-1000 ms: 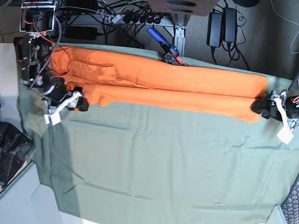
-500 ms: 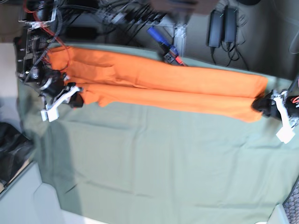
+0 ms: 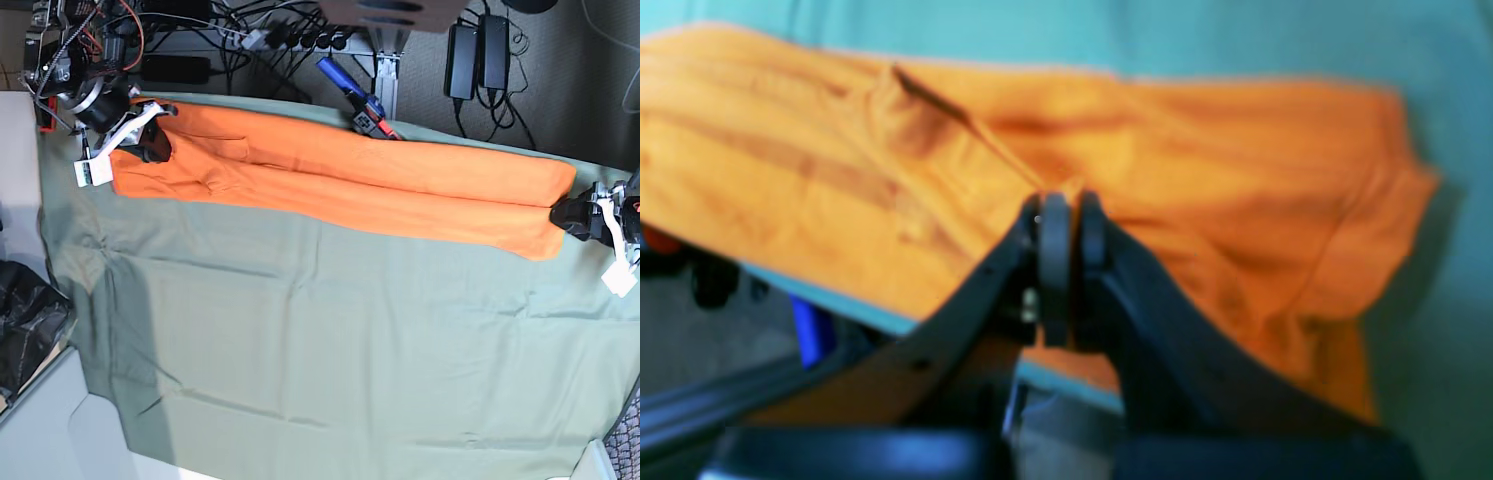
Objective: Fold the T-shirt properly
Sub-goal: 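Fold the long edge over, making a narrow orange strip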
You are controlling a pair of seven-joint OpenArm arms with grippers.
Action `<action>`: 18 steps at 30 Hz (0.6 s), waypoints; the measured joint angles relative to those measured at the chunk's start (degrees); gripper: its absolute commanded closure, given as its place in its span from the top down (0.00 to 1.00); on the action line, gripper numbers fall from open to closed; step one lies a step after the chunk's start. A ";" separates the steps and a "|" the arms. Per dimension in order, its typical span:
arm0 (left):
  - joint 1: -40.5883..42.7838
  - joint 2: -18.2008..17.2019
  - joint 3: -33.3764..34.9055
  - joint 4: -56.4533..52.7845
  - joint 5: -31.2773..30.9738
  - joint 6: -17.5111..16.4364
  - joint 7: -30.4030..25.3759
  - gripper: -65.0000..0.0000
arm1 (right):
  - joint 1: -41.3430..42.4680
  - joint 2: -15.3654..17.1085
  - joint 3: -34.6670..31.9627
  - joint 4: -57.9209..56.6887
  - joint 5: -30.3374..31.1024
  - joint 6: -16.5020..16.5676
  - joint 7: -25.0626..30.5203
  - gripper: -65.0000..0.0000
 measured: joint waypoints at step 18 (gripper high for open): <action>0.57 2.29 -0.22 -0.07 -1.05 -0.07 -1.77 0.64 | -1.46 -0.13 0.00 0.00 -1.86 -0.02 1.25 0.68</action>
